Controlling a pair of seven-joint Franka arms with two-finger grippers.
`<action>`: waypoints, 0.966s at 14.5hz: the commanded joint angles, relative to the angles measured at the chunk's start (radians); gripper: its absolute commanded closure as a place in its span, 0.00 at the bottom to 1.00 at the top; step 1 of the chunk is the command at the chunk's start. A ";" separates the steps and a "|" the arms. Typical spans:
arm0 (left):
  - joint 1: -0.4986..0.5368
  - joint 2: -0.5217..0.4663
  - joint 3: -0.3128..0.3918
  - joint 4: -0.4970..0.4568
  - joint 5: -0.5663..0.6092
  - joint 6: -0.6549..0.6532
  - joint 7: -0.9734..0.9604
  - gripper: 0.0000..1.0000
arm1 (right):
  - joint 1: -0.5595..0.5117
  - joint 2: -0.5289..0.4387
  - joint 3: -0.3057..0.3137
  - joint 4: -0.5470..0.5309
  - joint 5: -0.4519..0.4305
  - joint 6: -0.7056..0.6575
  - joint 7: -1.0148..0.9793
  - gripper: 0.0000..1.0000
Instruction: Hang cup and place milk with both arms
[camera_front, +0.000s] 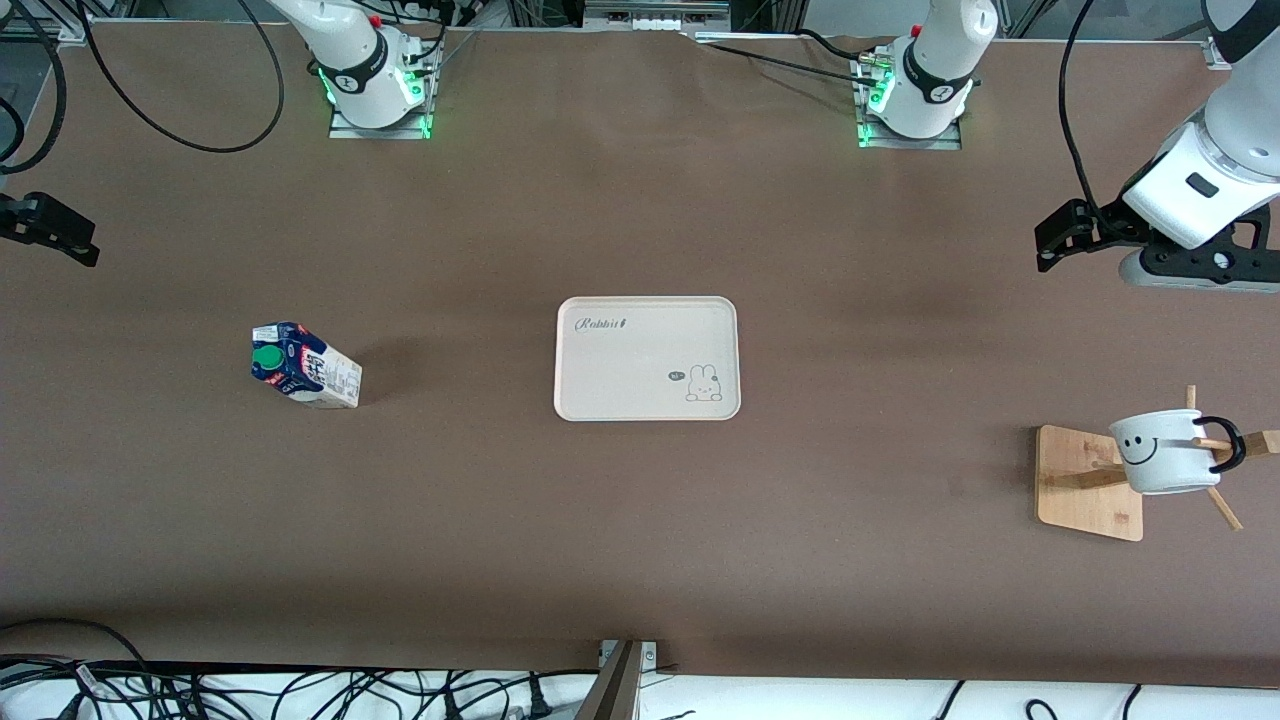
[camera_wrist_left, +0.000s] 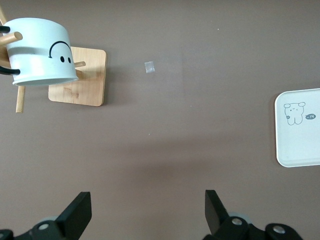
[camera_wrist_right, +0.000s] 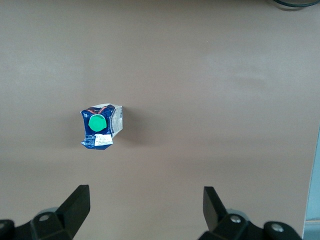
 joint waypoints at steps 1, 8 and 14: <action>0.004 0.013 -0.001 0.032 -0.009 -0.026 -0.008 0.00 | 0.014 0.017 0.002 0.019 0.052 0.001 -0.007 0.00; 0.010 0.013 -0.001 0.031 -0.009 -0.028 -0.005 0.00 | 0.009 0.026 -0.005 0.021 0.060 0.001 -0.015 0.00; 0.009 0.013 -0.001 0.031 -0.009 -0.028 -0.006 0.00 | 0.009 0.028 -0.005 0.019 0.058 -0.005 -0.015 0.00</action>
